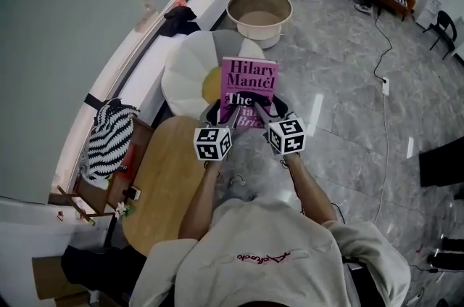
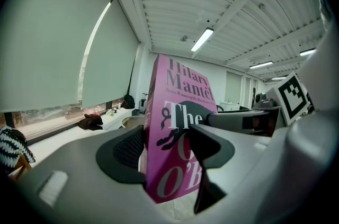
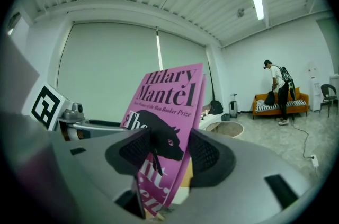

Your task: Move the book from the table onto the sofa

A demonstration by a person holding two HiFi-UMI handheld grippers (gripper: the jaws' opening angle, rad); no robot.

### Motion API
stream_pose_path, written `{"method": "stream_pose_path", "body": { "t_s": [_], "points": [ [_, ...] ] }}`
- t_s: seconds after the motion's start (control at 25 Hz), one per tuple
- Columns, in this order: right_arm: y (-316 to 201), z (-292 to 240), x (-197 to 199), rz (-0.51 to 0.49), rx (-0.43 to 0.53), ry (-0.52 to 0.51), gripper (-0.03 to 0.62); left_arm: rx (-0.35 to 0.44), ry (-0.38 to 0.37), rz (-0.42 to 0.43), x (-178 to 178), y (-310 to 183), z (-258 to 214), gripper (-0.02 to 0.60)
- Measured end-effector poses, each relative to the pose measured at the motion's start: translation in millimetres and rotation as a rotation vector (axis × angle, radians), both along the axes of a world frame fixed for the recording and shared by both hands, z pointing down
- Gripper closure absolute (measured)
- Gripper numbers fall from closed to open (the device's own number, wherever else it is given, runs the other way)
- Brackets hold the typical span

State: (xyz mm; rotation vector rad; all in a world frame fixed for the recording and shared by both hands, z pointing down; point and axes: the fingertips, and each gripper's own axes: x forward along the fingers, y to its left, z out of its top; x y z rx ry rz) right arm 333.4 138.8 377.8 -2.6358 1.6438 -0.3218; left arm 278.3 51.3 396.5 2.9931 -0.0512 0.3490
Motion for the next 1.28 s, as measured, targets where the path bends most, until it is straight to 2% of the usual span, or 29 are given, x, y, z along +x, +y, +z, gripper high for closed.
{"method": "stream_pose_path", "body": {
  "t_s": [0.4, 0.64, 1.0, 1.28],
  "points": [
    [-14.2, 11.8, 28.3, 0.003, -0.013, 0.009, 0.365, -0.015, 0.006, 0.004, 28.2, -13.7, 14.6, 0.308],
    [-36.9, 15.2, 63.5, 0.006, -0.029, 0.012, 0.365, -0.030, 0.005, 0.005, 63.3, -35.8, 20.6, 0.308],
    [-97.9, 15.6, 119.2, -0.002, -0.056, 0.011, 0.365, -0.064, 0.001, -0.004, 118.1, -95.1, 24.2, 0.308],
    [-143.2, 12.6, 175.0, 0.009, -0.066, 0.008, 0.367, -0.077, 0.002, 0.004, 174.4, -140.6, 23.2, 0.308]
  ]
}}
